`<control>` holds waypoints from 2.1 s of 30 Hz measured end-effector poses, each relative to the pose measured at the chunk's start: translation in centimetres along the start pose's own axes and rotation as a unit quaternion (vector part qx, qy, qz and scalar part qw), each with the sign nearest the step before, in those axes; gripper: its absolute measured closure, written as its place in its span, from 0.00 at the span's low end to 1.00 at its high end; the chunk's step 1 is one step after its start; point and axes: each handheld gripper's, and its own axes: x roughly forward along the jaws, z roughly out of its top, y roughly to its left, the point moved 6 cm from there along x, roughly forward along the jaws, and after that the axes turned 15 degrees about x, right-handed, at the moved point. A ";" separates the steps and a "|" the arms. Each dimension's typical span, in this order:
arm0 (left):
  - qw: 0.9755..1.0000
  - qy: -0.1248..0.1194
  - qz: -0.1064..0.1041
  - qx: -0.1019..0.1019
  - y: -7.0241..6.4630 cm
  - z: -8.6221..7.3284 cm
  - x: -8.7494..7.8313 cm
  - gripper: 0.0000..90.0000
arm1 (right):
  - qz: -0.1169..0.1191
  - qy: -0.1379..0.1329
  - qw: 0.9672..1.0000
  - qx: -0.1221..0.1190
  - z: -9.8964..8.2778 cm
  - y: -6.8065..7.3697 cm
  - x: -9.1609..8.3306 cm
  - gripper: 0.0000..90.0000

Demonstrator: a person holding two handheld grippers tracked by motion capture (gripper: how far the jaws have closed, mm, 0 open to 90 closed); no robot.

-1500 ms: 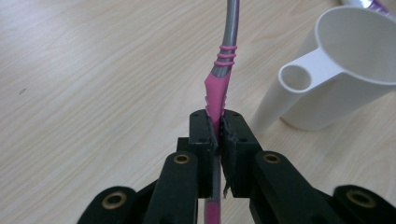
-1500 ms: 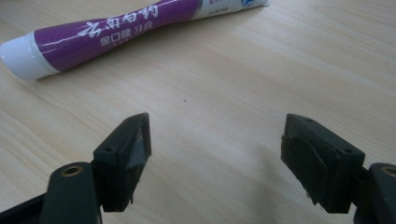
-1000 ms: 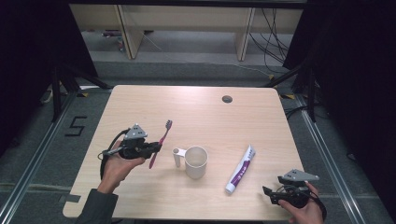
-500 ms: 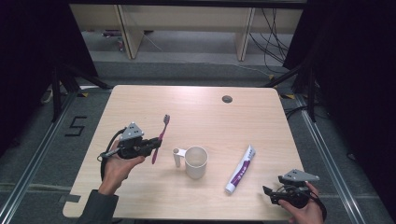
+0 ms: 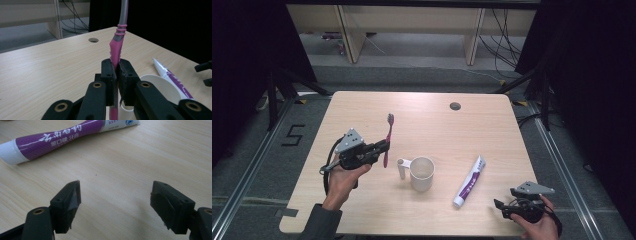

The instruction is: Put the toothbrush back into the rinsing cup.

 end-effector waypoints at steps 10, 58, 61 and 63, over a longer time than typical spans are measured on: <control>1.000 -0.029 0.000 0.000 -0.5 0.9 0.4 0.92 | -0.004 0.004 1.000 0.023 -0.2 0.2 -0.1 0.28; 1.000 -0.020 -0.017 0.000 -2.3 -1.3 3.5 0.92 | 0.002 -0.001 1.000 -0.001 0.0 0.1 -0.1 0.28; 1.000 -0.014 -0.019 0.004 -2.4 -1.6 3.4 0.92 | 0.005 0.010 1.000 0.013 -0.2 0.3 -0.2 0.28; 1.000 -0.013 -0.019 0.002 -2.5 -1.8 3.4 0.92 | 0.001 0.003 1.000 -0.004 -0.1 0.0 -0.1 0.28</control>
